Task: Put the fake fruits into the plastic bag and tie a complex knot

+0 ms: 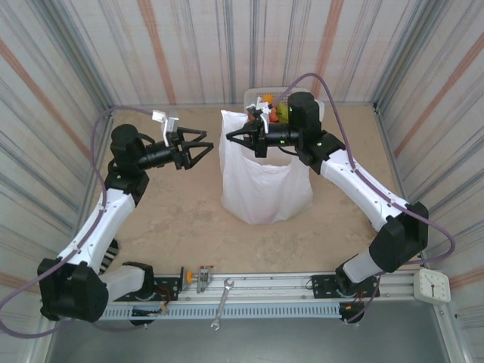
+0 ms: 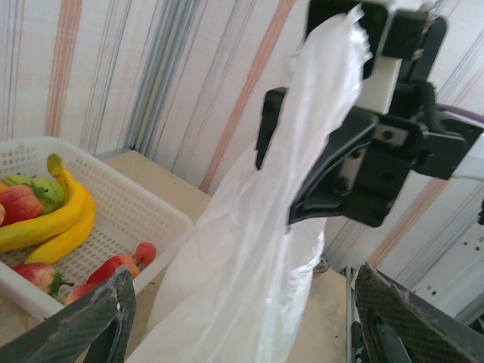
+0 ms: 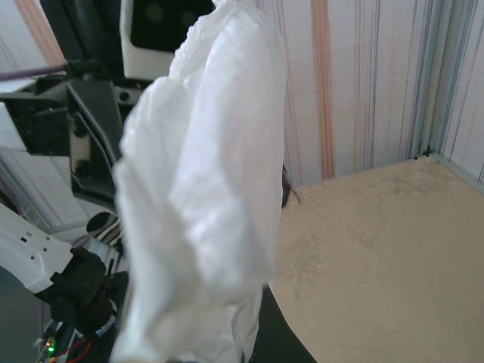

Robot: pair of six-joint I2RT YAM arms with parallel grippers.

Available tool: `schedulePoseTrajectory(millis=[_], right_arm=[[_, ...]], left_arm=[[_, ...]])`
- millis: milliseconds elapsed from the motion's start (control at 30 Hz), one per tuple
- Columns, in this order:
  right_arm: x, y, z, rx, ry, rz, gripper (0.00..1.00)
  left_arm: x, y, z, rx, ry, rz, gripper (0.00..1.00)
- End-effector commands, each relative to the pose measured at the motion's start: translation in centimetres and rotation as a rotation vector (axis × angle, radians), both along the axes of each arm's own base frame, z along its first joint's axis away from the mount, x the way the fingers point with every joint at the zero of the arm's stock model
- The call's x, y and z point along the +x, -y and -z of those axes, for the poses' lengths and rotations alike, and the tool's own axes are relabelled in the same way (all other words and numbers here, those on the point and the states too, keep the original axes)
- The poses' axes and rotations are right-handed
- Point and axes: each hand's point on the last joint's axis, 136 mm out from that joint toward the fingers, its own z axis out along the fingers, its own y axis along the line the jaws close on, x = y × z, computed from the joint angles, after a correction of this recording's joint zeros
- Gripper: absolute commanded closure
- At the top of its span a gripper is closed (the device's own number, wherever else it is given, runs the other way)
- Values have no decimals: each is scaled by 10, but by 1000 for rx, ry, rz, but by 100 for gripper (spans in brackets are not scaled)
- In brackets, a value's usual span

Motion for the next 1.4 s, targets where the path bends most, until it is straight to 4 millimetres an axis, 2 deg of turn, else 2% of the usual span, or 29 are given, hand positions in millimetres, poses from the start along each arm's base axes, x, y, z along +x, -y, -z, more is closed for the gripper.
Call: schedulePoseTrajectory(millis=[0,167,367,467,600,733,900,1067,1167,1267,1333,1367], right_arm=[[-9,5,-17,28,8,2,100],[-10,5,-18,30,5,7,100],[-14,4,-22,42,-3,-10,94],[-14,4,-25,47,-1,-2,92],[-13,6,-32,58,2,5,87],[-11,7,-42,70,10,14,79],[-7,10,-56,85,38,33,63],[1,10,-64,91,55,48,60],[1,8,-65,88,54,37,67],[-1,7,-66,90,56,24,82],[-3,7,-68,95,62,16,98],[-4,7,-70,98,63,18,100]], left_arm=[[1,13,-6,-29,116,37,20],[-2,43,1,-34,158,131,18],[1,60,3,-72,181,165,22],[-4,71,5,-74,175,220,33],[-4,77,10,-60,145,245,66],[-2,77,15,-54,138,240,88],[-4,78,14,-54,142,251,98],[-7,79,13,-53,138,274,99],[-8,80,12,-54,135,281,99],[-8,80,12,-51,133,280,96],[-8,80,11,-45,137,278,89],[-7,79,11,-40,141,272,85]])
